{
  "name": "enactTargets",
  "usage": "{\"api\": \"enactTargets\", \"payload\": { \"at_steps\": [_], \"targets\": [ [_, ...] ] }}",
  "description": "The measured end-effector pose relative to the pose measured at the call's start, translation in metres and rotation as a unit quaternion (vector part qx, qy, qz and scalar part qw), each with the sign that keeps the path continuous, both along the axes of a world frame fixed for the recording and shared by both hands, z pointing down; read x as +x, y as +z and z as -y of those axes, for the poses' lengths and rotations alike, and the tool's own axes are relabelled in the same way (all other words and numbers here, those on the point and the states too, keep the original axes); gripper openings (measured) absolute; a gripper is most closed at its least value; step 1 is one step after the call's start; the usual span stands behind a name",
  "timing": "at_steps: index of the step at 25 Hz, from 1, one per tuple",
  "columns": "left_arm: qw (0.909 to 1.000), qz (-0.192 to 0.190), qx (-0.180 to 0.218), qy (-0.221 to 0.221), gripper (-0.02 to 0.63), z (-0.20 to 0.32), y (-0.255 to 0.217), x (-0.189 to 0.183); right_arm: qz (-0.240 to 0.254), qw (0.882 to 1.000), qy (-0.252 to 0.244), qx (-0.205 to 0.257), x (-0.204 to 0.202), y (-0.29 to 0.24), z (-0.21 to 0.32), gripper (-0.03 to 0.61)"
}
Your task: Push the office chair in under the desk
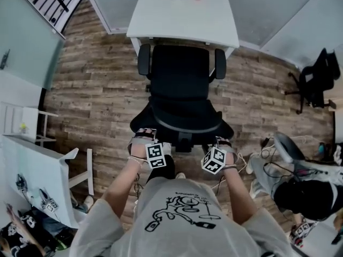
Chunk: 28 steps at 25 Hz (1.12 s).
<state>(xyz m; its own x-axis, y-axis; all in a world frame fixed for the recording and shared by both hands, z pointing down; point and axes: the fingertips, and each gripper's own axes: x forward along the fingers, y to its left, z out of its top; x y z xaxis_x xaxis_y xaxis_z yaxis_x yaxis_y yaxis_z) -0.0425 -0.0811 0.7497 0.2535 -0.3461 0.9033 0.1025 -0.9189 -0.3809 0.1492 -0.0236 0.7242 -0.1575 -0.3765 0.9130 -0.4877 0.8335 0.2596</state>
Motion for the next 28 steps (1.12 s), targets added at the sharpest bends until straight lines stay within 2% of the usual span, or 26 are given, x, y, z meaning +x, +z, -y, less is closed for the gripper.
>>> {"api": "enactTargets", "payload": {
  "at_steps": [7,28],
  "targets": [
    [1.0,0.001,-0.007,0.006,0.144,0.038,0.002,0.002,-0.011,1.0,0.002,0.003,0.002,0.0,0.037,0.147],
    [0.9996,-0.009,0.012,0.024,0.143,0.128,0.001,0.02,-0.037,0.999,0.035,0.014,0.018,0.001,0.121,0.148]
  ]
}}
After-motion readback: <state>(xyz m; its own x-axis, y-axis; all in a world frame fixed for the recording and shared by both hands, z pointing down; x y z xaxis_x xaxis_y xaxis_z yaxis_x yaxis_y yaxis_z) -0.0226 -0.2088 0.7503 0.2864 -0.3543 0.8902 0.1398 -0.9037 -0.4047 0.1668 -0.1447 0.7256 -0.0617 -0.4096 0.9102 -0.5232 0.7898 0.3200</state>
